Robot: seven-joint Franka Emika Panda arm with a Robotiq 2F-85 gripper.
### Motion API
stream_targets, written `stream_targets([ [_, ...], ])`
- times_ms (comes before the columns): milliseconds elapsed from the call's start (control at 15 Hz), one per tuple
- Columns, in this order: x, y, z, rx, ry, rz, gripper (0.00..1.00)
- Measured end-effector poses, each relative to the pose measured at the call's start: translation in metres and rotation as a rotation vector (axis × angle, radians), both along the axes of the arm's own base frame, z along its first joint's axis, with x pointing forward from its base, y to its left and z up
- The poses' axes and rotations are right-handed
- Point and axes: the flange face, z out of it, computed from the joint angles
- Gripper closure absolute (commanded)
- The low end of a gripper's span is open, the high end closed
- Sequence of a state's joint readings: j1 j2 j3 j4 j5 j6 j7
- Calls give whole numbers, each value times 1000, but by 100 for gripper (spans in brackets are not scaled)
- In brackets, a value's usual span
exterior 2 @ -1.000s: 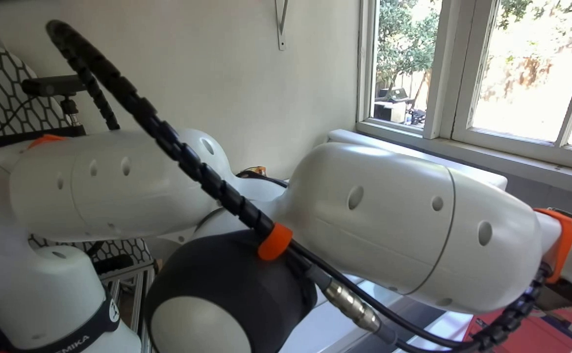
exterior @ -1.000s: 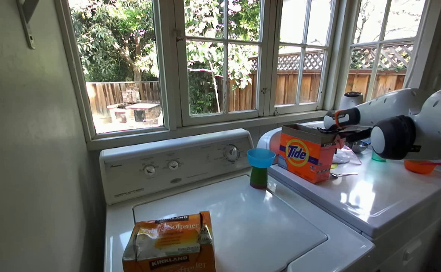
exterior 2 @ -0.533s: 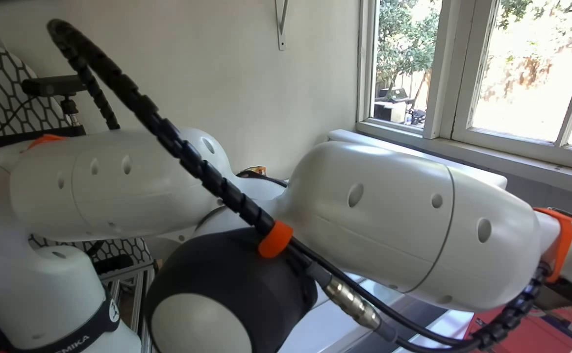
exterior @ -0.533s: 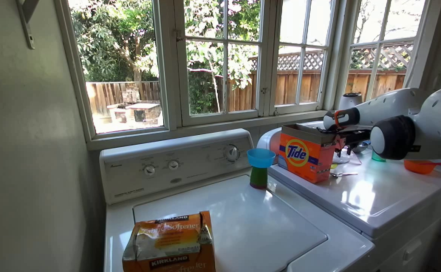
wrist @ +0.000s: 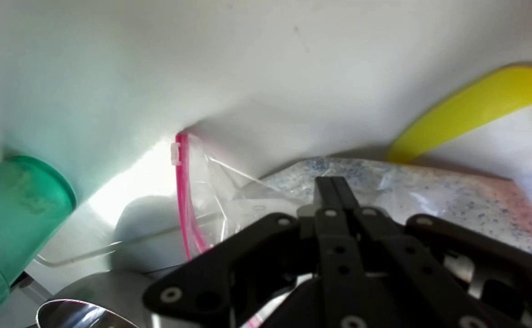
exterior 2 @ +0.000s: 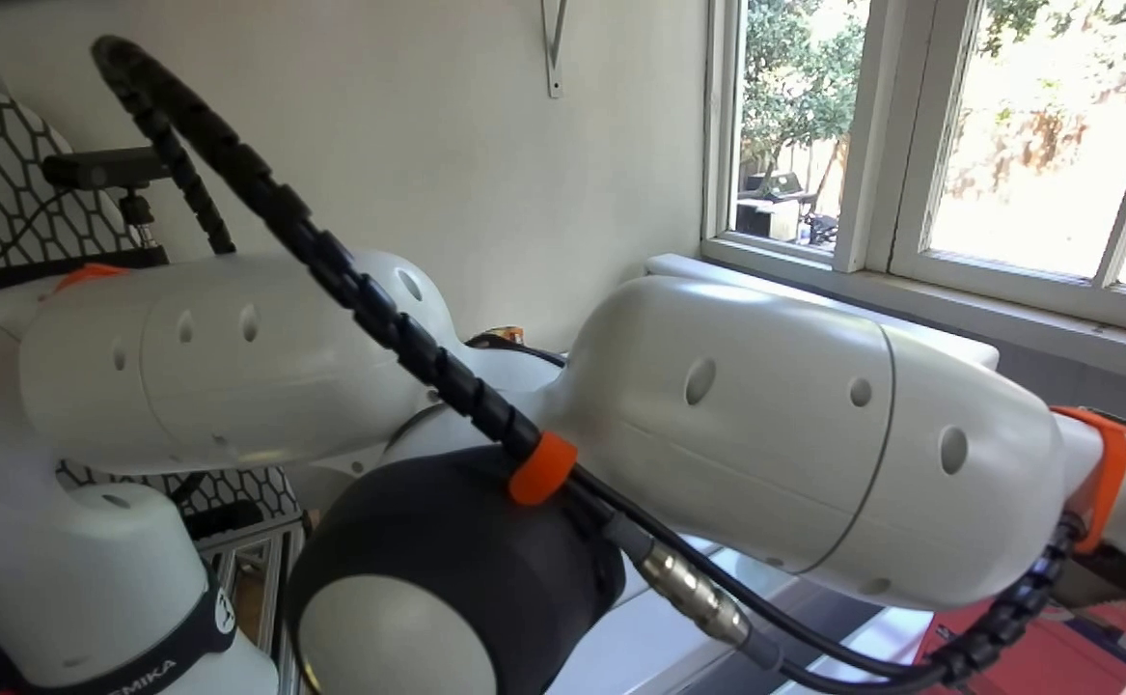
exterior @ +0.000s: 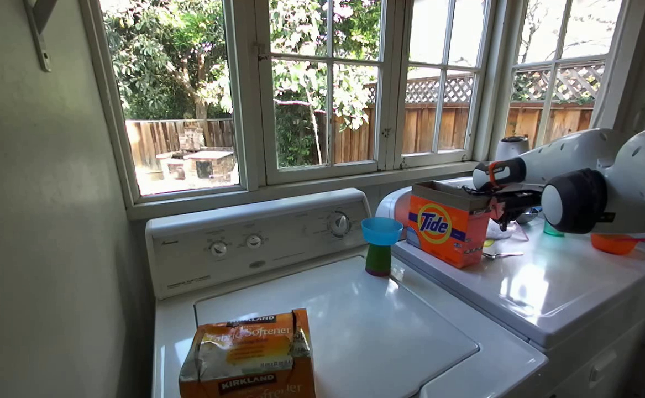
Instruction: Put the clear plastic in the orange box.
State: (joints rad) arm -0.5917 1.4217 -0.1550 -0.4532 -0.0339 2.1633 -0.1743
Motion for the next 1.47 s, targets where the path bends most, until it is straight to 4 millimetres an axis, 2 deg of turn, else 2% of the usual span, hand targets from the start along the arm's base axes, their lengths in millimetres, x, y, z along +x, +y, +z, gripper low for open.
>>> stream_targets([
  [200, -1, 6, -4, 27, 54, 52, 100],
  [533, 4, 18, -7, 72, 124, 278, 100],
  [1067, 10, 29, 21, 100, 182, 667, 100],
  [1333, 12, 40, 26, 122, 239, 854, 100],
  [1400, 12, 42, 26, 127, 255, 901, 74],
  [1467, 12, 44, 26, 133, 271, 945, 73],
])
